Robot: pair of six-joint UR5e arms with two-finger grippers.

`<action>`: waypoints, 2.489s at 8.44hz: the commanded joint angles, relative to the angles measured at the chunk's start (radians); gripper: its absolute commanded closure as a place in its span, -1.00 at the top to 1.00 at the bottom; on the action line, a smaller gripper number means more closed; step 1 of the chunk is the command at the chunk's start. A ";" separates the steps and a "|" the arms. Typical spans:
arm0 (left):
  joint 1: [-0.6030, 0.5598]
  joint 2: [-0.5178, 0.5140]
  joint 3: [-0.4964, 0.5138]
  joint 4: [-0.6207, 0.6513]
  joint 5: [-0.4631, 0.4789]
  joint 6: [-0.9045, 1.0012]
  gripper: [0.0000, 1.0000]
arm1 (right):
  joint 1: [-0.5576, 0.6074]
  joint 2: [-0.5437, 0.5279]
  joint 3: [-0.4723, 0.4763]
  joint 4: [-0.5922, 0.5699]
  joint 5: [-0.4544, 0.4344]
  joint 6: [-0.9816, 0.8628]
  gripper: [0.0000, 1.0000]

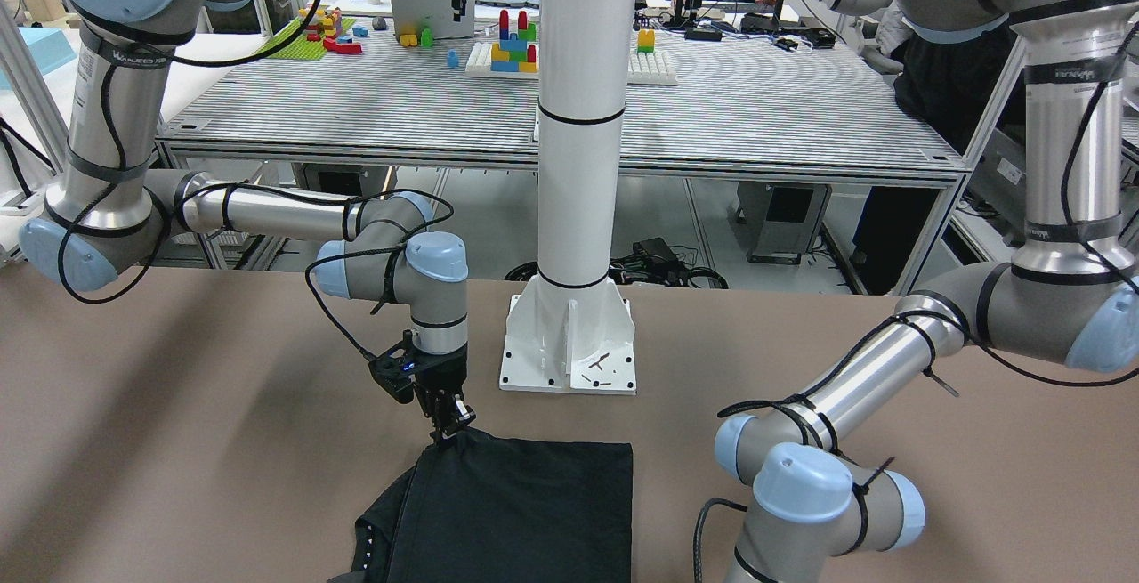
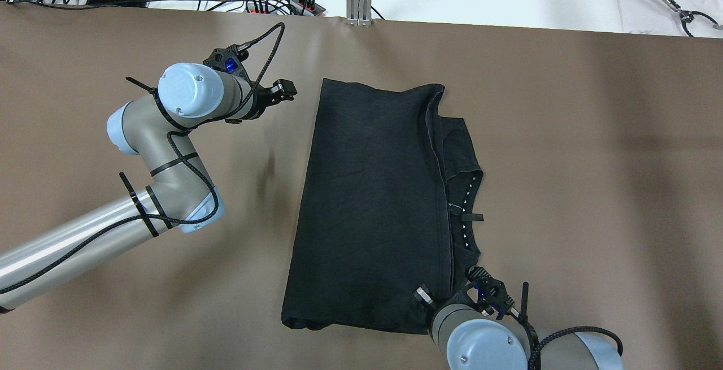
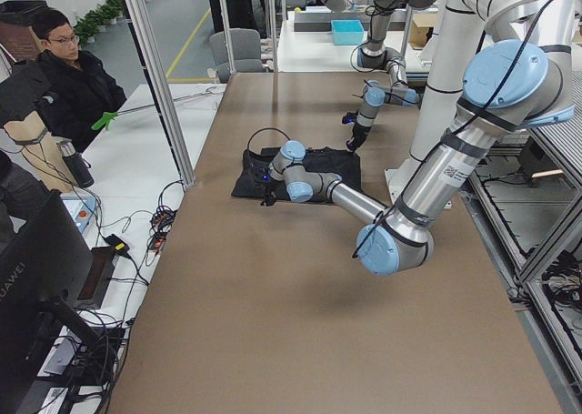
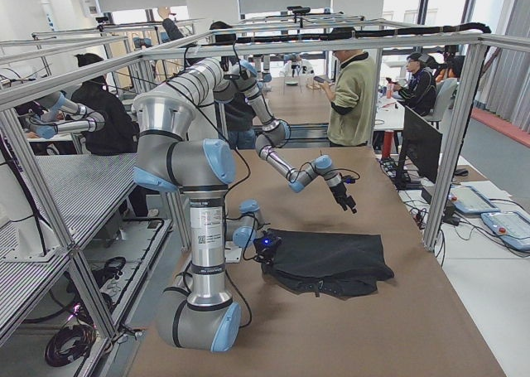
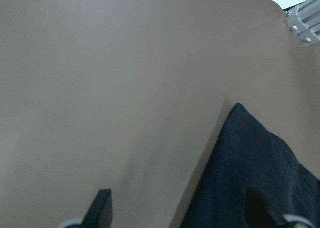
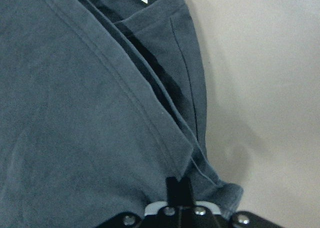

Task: Fold clothes
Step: 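Move the left gripper to the shirt's near corner beside the right gripper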

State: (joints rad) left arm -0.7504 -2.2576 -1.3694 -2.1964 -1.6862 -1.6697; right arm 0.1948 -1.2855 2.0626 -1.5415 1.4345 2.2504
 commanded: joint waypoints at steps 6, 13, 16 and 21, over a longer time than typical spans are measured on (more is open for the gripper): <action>0.422 0.362 -0.519 0.130 0.347 -0.421 0.89 | -0.006 -0.026 0.041 -0.006 0.009 -0.003 -1.00; 0.650 0.365 -0.510 0.133 0.453 -0.499 0.68 | -0.008 -0.028 0.031 -0.005 0.009 -0.011 -1.00; 0.677 0.377 -0.514 0.135 0.480 -0.525 0.34 | -0.008 -0.022 0.033 -0.006 0.009 -0.011 -1.00; 0.677 0.386 -0.533 0.133 0.476 -0.556 -1.00 | -0.005 -0.028 0.037 -0.006 0.009 -0.022 -1.00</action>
State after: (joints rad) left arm -0.0737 -1.8706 -1.8939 -2.0631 -1.2077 -2.2198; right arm 0.1899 -1.3120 2.0967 -1.5478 1.4435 2.2359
